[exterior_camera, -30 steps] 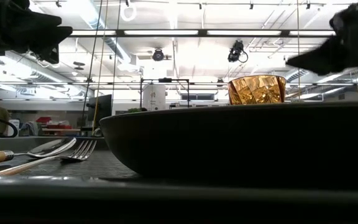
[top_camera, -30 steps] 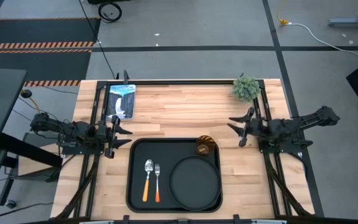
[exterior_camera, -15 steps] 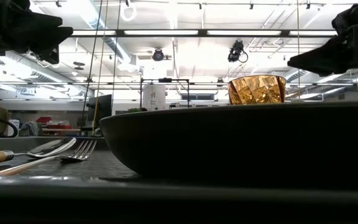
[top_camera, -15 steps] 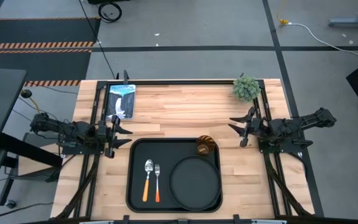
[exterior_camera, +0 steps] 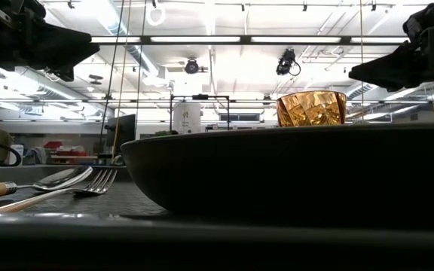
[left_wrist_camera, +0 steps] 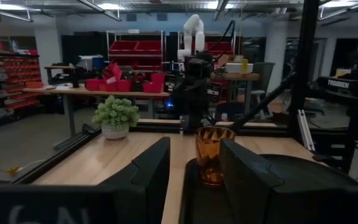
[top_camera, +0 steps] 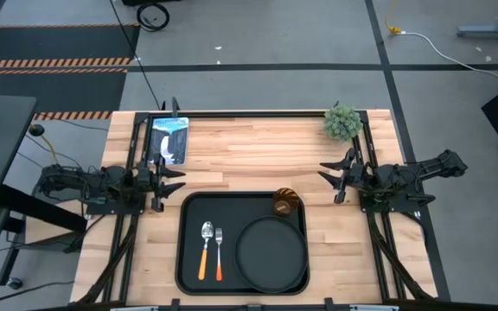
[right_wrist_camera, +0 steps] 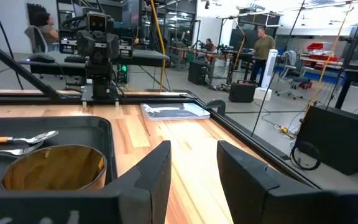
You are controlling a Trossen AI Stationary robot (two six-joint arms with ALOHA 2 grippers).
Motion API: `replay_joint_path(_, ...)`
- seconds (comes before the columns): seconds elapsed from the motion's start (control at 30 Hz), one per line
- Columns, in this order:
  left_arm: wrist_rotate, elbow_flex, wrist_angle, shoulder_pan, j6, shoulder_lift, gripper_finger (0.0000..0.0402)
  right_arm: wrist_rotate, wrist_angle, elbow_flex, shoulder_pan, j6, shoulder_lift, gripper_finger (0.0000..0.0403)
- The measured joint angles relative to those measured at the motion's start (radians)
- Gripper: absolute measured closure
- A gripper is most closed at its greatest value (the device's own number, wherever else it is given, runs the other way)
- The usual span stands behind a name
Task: Pick and place plate/cup/fork/spoon on tray
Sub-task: Return to Home Position
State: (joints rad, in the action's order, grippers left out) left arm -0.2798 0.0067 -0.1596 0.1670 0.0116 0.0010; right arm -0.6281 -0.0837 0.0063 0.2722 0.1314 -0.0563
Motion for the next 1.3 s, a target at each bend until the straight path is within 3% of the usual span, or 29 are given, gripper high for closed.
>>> replay_joint_path(0.53,0.001,0.000,0.000,0.084,0.000,0.000,0.0253,0.000,0.000,0.000,0.000,0.000,0.000,0.0266)
replay_joint_path(1.3,0.000,0.000,0.000,0.095,0.000,0.005,0.0253,0.003,0.000,0.000,0.000,0.000,0.000,0.0266)
